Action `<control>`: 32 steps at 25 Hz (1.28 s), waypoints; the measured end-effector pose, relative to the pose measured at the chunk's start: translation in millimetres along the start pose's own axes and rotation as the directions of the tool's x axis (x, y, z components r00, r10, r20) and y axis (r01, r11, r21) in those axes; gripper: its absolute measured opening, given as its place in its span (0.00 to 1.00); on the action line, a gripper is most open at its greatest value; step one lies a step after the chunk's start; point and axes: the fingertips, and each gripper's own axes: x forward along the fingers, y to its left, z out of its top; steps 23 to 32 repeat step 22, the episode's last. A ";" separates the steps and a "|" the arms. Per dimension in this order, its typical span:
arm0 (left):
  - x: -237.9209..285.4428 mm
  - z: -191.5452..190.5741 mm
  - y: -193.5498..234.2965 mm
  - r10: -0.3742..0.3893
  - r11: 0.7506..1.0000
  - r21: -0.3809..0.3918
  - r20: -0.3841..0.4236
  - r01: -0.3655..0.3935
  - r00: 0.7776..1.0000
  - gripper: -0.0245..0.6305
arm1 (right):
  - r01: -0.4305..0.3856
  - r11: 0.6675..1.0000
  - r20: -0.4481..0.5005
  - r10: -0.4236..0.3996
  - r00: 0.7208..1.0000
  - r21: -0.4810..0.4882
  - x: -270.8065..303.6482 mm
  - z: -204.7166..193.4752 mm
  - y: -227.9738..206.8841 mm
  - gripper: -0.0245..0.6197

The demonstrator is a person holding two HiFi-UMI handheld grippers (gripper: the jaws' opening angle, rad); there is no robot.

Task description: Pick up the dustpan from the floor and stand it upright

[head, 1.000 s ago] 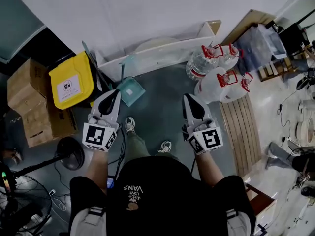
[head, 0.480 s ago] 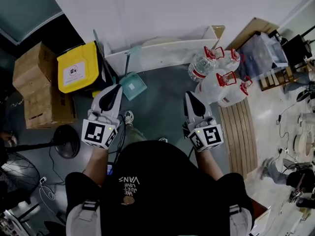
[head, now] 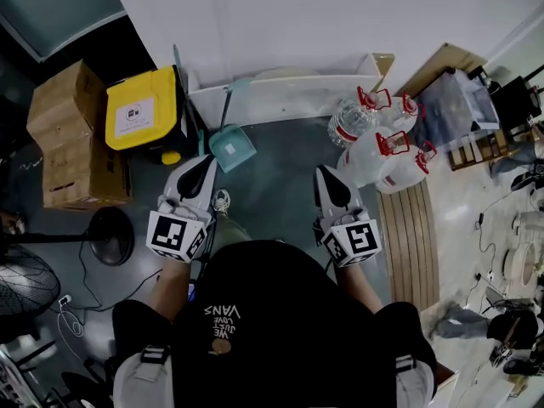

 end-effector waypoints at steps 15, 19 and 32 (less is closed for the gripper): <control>-4.3 -7.7 -0.2 0.006 0.999 -0.034 0.001 -0.006 1.000 0.11 | -0.005 1.000 -0.027 0.005 1.000 -0.004 2.3 -8.4 5.6 0.04; 0.3 -5.4 -0.3 -0.002 1.000 -0.029 0.001 0.002 1.000 0.12 | -0.001 1.000 -0.026 0.000 1.000 -0.002 4.3 -5.9 3.1 0.04; 3.2 -5.6 -0.8 -0.004 1.000 -0.027 0.001 0.004 1.000 0.11 | 0.000 1.000 -0.020 0.000 1.000 -0.003 5.6 -4.3 0.8 0.04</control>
